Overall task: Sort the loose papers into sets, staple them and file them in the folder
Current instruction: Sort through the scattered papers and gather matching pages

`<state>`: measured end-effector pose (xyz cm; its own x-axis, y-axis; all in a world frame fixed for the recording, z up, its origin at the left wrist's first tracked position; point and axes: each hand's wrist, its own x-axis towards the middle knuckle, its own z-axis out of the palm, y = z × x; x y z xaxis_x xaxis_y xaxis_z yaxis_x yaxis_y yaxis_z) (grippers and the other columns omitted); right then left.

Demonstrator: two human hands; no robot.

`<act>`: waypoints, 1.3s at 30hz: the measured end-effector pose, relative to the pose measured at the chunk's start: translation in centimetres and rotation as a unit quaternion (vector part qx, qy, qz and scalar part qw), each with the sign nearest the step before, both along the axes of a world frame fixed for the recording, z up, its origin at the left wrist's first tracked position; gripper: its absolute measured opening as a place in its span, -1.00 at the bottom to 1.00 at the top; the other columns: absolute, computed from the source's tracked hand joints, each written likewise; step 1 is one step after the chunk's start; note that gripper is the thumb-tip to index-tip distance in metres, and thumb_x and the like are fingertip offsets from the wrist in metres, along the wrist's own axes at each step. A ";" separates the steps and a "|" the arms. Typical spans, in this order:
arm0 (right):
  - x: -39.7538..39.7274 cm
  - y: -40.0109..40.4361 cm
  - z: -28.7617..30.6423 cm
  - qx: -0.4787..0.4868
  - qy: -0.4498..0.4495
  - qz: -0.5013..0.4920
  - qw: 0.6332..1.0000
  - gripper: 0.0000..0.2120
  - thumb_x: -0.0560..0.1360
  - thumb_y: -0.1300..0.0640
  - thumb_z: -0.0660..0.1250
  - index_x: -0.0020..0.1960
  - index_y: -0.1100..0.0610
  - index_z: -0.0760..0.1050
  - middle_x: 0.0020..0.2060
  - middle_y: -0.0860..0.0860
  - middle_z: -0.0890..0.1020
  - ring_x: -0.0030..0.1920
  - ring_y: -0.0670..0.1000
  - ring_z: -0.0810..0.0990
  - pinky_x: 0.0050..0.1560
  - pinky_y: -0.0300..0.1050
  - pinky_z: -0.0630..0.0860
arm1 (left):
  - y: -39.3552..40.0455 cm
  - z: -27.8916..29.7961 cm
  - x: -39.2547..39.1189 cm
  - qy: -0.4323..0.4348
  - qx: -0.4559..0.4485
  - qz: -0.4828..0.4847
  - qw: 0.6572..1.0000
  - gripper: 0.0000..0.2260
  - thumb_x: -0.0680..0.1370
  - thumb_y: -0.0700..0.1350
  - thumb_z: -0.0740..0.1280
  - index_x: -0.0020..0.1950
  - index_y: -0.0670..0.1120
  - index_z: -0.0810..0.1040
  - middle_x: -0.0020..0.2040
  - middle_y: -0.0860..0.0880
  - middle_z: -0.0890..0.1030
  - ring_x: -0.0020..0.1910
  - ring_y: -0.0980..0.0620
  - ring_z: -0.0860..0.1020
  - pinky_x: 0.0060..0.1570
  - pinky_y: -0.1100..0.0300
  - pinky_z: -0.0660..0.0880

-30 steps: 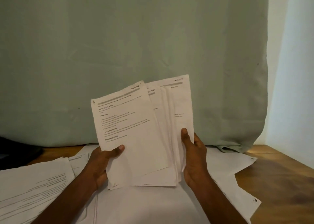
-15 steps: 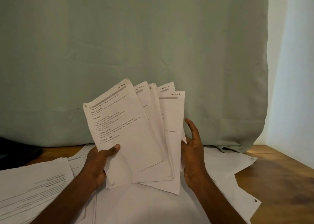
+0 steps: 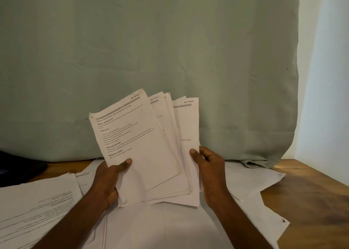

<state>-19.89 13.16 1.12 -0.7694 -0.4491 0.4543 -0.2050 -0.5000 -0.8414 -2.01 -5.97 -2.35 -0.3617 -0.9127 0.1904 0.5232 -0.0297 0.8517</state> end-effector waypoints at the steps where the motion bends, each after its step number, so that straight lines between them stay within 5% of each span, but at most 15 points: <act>1: 0.1 -0.1 -0.1 0.010 0.007 -0.017 1.000 -0.88 0.48 0.15 0.54 0.00 0.01 0.71 -0.11 -0.16 0.75 -0.06 -0.20 0.69 -0.09 -0.45 0.54 | 0.0 0.0 0.0 0.001 0.000 -0.002 1.000 -0.66 0.49 -0.36 0.49 0.17 -0.02 0.64 0.16 -0.11 0.70 0.20 -0.22 0.63 0.30 -0.18 0.51; 5: 0.0 0.1 -0.1 0.001 -0.013 -0.039 0.999 -0.85 0.42 0.18 0.59 -0.03 0.14 0.71 -0.19 -0.10 0.73 -0.19 -0.23 0.65 -0.18 -0.45 0.51 | 0.2 0.2 0.1 0.007 -0.007 -0.034 0.999 -0.55 0.43 -0.31 0.51 0.29 -0.06 0.62 0.13 -0.08 0.73 0.17 -0.18 0.66 0.13 -0.04 0.58; 10: 0.1 0.4 0.0 -0.013 -0.029 -0.007 0.999 -0.86 0.42 0.20 0.59 -0.02 0.16 0.73 -0.10 0.03 0.76 -0.02 0.02 0.72 0.03 -0.20 0.64 | 0.5 0.1 0.3 -0.022 -0.057 -0.099 0.993 -0.52 0.43 -0.26 0.51 0.35 -0.05 0.60 0.22 -0.11 0.70 0.20 -0.17 0.67 0.28 -0.14 0.53; 14: 0.6 0.7 0.2 -0.013 -0.001 0.016 1.000 -0.75 0.49 0.24 0.52 0.14 0.04 0.71 0.02 -0.03 0.75 0.07 0.02 0.72 0.17 0.01 0.65 | 0.7 0.5 0.5 -0.053 -0.106 -0.127 0.985 -0.50 0.42 -0.23 0.53 0.36 -0.07 0.61 0.25 -0.10 0.69 0.23 -0.14 0.66 0.30 -0.13 0.50; 20: 0.8 0.6 0.6 -0.060 0.020 0.067 0.996 -0.41 0.53 0.18 0.49 0.47 -0.19 0.42 -0.03 0.07 0.75 0.01 0.14 0.74 0.01 0.05 0.70 | 1.3 1.3 0.1 -0.084 -0.127 -0.162 0.975 -0.51 0.39 -0.21 0.55 0.32 -0.10 0.63 0.23 -0.12 0.70 0.21 -0.17 0.67 0.22 -0.07 0.56; 25: 0.6 0.6 0.6 -0.046 0.041 0.050 0.997 -0.63 0.54 0.28 0.44 0.30 0.00 0.60 0.11 -0.01 0.73 0.12 0.09 0.71 0.11 0.04 0.67 | 1.6 1.6 0.0 -0.078 -0.126 -0.159 0.976 -0.56 0.44 -0.18 0.51 0.33 -0.08 0.62 0.22 -0.10 0.70 0.20 -0.14 0.67 0.28 -0.12 0.53; 30: 0.0 1.1 0.8 -0.009 0.067 0.054 0.996 -0.83 0.60 0.26 0.35 0.09 0.09 0.68 -0.03 0.04 0.75 -0.04 0.03 0.71 -0.08 -0.20 0.63 | 1.7 1.9 0.2 -0.066 -0.125 -0.139 0.980 -0.59 0.49 -0.21 0.47 0.34 -0.07 0.60 0.23 -0.07 0.70 0.23 -0.14 0.66 0.34 -0.18 0.50; 34: -0.7 1.7 1.0 0.021 0.080 0.056 0.995 -0.86 0.55 0.31 0.28 0.00 0.23 0.61 -0.13 0.06 0.71 -0.12 0.02 0.64 -0.11 -0.19 0.59 | 1.9 2.6 0.5 -0.036 -0.122 -0.095 0.987 -0.63 0.48 -0.26 0.46 0.29 -0.08 0.62 0.19 -0.10 0.72 0.15 -0.15 0.69 0.19 -0.12 0.60; 37: -0.7 1.7 1.2 0.037 0.046 0.060 0.996 -0.81 0.60 0.28 0.23 0.05 0.13 0.61 -0.13 -0.05 0.73 -0.08 0.02 0.66 -0.18 -0.24 0.59 | 2.0 3.1 0.8 -0.018 -0.133 -0.075 0.988 -0.66 0.49 -0.28 0.45 0.23 -0.04 0.62 0.14 -0.07 0.73 0.05 -0.09 0.72 -0.03 0.02 0.68; 39: -0.6 1.7 1.3 0.029 0.016 0.114 0.993 -0.72 0.68 -0.01 0.22 0.25 0.07 0.60 0.04 -0.05 0.74 0.07 0.02 0.69 0.00 -0.19 0.63 | 2.0 3.2 0.6 -0.013 -0.126 -0.057 0.990 -0.64 0.52 -0.33 0.44 0.28 -0.09 0.60 0.16 -0.09 0.72 0.09 -0.13 0.70 0.03 -0.03 0.66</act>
<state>-20.50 14.83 2.42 -0.6308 -0.6353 0.4456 -0.1198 -0.4875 -0.8648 -1.39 -3.99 0.90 -0.4673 -0.7903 0.3962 0.5072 0.1274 0.8524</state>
